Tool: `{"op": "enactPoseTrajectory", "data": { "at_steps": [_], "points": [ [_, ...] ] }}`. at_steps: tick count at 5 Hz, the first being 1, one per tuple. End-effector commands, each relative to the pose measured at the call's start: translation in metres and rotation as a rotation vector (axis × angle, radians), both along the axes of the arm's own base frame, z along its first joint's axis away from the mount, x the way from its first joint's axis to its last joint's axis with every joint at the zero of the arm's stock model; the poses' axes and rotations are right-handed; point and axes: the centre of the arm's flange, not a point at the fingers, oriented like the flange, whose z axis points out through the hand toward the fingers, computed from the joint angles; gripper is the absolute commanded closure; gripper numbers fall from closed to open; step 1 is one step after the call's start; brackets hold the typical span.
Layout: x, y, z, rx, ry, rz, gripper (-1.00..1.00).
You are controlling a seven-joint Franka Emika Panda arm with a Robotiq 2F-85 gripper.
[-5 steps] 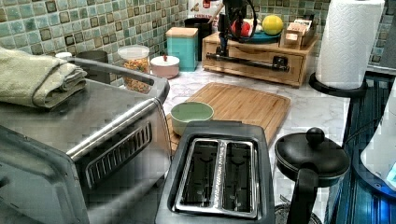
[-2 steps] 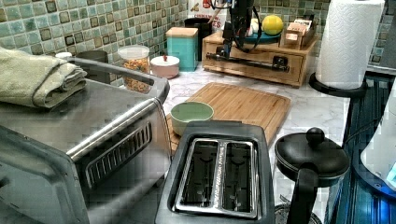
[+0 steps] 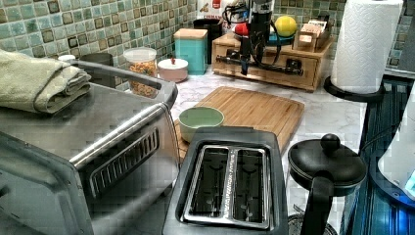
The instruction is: Open the drawer.
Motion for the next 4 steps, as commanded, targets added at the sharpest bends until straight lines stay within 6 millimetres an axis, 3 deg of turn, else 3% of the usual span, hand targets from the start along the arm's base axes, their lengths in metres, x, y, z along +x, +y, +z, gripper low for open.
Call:
{"op": "enactPoseTrajectory", "data": {
  "at_steps": [1,3,4],
  "points": [
    [0.001,-0.023,-0.036,0.022,0.007,0.029,-1.00],
    [-0.008,0.049,0.010,0.101,0.013,0.033,-1.00],
    [-0.003,0.084,0.005,0.144,-0.047,0.151,-1.00]
  ]
}}
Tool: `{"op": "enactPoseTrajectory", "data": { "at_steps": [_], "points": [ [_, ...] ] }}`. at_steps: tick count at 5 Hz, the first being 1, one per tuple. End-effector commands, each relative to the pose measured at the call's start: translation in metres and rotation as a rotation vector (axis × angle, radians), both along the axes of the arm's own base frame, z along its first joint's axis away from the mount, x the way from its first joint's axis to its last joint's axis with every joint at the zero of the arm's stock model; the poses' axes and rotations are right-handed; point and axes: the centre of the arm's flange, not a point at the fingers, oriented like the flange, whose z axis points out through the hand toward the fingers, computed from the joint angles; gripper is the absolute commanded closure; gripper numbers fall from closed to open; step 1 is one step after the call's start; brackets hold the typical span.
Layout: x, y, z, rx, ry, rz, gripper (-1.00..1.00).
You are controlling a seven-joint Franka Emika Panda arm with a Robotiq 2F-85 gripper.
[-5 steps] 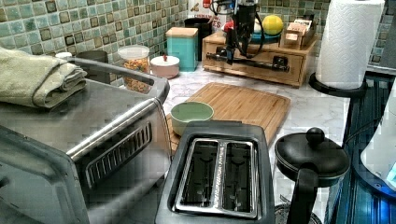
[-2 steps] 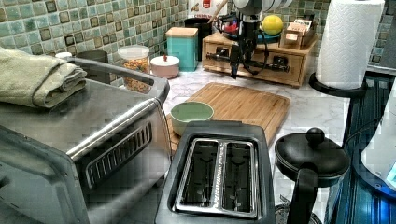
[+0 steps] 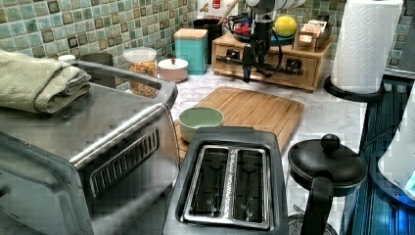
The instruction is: Open the drawer.
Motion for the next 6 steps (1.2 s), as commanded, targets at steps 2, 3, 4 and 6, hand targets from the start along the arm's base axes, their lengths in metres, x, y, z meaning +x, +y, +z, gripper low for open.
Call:
{"op": "enactPoseTrajectory", "data": {
  "at_steps": [2,3,4,6],
  "points": [
    [0.036,0.162,-0.002,0.119,-0.102,0.134,-1.00],
    [0.038,0.201,0.004,0.127,-0.085,0.118,-1.00],
    [0.036,0.246,0.019,0.131,-0.046,0.096,-1.00],
    [0.035,0.296,0.036,0.159,-0.027,0.163,-1.00]
  ]
}}
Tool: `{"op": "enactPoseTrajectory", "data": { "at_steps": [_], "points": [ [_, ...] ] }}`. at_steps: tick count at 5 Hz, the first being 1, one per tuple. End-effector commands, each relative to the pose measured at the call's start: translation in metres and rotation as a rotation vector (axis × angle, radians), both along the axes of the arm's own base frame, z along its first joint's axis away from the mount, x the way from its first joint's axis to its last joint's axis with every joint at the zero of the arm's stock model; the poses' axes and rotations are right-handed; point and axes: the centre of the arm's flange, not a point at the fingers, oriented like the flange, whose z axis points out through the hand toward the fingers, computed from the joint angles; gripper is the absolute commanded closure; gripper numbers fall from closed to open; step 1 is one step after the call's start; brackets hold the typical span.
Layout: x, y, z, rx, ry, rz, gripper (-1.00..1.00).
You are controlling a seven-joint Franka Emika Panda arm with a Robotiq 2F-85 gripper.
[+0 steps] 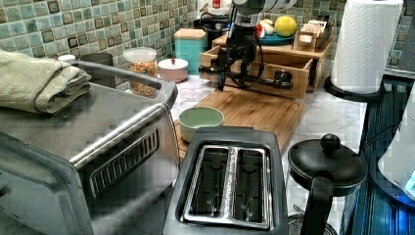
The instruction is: Open the drawer.
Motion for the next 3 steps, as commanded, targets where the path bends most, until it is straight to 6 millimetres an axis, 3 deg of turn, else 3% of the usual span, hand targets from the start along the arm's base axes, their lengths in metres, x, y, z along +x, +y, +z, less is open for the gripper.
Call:
{"op": "enactPoseTrajectory", "data": {
  "at_steps": [1,3],
  "points": [
    [0.015,0.187,0.042,0.027,0.005,0.352,-1.00],
    [0.013,0.208,0.084,0.048,0.064,0.337,-1.00]
  ]
}}
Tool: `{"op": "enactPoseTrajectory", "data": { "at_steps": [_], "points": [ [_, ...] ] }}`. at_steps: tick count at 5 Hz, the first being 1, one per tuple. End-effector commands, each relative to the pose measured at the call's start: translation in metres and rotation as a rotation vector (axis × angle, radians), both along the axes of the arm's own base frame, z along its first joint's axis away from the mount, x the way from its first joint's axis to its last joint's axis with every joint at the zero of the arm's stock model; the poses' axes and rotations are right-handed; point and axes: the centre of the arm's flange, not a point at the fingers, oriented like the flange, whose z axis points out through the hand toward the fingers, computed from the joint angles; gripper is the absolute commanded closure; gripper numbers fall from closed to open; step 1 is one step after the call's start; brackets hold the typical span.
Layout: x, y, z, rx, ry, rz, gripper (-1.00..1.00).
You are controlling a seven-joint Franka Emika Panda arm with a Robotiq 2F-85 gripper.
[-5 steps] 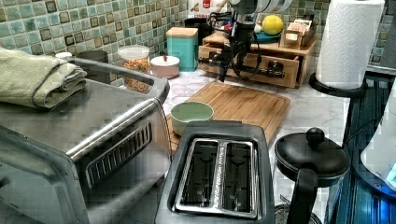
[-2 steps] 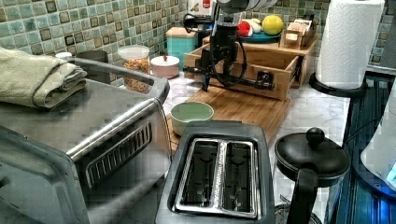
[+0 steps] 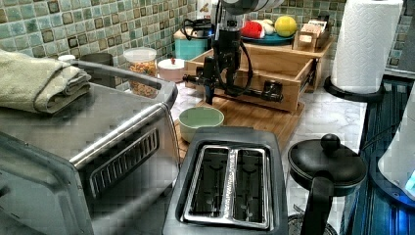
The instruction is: Open the drawer.
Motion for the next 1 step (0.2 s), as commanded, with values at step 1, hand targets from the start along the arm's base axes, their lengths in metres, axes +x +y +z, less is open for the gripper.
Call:
{"op": "enactPoseTrajectory", "data": {
  "at_steps": [1],
  "points": [
    [0.0089,0.1287,0.0802,0.024,0.008,0.163,-1.00]
  ]
}}
